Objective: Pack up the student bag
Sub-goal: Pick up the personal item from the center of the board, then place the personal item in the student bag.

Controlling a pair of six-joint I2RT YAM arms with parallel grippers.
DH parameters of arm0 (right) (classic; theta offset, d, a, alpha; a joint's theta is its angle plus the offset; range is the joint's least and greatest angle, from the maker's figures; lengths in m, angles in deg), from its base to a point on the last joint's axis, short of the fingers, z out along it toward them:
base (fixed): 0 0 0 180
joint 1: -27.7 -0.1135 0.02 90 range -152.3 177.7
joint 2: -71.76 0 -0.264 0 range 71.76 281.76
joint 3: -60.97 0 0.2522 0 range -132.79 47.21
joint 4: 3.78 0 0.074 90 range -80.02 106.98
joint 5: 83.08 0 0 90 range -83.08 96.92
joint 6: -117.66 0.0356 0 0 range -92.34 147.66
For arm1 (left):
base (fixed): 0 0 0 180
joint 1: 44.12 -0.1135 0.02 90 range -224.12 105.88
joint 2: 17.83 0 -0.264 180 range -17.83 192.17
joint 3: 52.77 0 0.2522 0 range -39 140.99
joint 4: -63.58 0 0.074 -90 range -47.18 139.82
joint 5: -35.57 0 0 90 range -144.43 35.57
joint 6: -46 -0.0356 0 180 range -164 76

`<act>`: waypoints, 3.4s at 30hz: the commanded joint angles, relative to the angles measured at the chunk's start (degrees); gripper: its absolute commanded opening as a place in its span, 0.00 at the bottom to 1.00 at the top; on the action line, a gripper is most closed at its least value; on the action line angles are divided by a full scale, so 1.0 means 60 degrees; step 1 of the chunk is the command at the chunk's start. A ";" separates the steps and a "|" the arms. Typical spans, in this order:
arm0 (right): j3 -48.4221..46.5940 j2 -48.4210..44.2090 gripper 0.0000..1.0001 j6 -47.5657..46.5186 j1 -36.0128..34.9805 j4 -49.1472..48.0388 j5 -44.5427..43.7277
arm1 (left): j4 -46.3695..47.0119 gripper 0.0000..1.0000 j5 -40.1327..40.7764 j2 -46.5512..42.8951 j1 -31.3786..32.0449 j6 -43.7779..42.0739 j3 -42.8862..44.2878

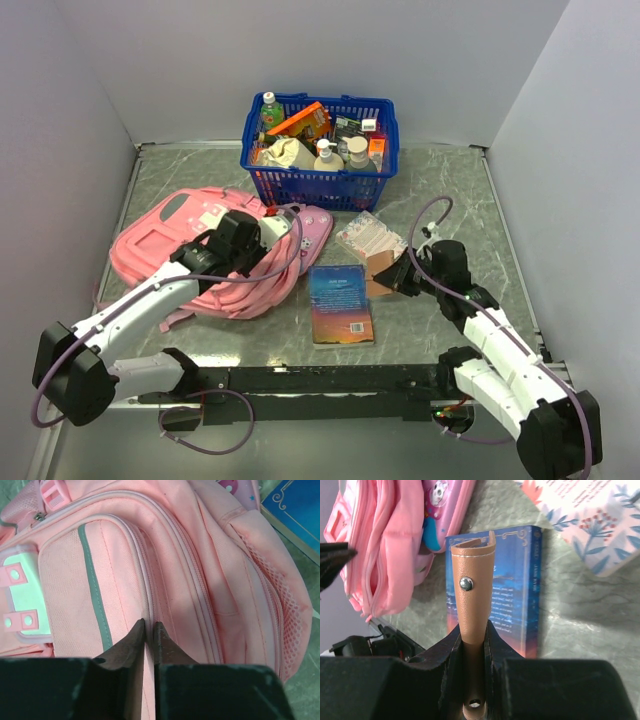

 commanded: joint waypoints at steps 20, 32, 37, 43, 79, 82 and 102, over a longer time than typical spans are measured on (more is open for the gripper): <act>-0.5183 0.5632 0.13 0.1717 -0.4259 -0.4469 -0.0146 | -0.1024 0.01 -0.0762 -0.1129 0.0154 0.0314 0.0963; -0.4280 0.7627 0.08 0.2348 -0.5416 -0.5274 0.0368 | -0.0761 0.01 -0.0501 -0.1481 0.0139 0.0109 0.0758; -0.3676 0.7861 0.07 0.2567 -0.5637 -0.5656 0.0382 | -0.0571 0.01 -0.0237 -0.1481 0.0139 0.0035 0.0597; -0.3384 0.8008 0.06 0.2436 -0.5886 -0.5612 0.0338 | 0.0161 0.01 0.1502 -0.1437 0.0110 0.0328 0.0436; -0.3954 0.6909 0.04 0.3212 -0.5798 -0.6548 0.1832 | -0.1273 0.01 -0.2433 -0.2286 -0.1135 0.1164 0.1476; -0.4027 0.7084 0.04 0.3388 -0.5784 -0.6682 0.2008 | -0.1200 0.01 -0.2565 -0.2374 -0.1135 0.1236 0.1315; -0.6136 0.9370 0.08 0.5073 -0.5549 -0.8000 0.0766 | -0.1449 0.01 -0.3620 -0.2419 -0.0755 0.1397 0.1578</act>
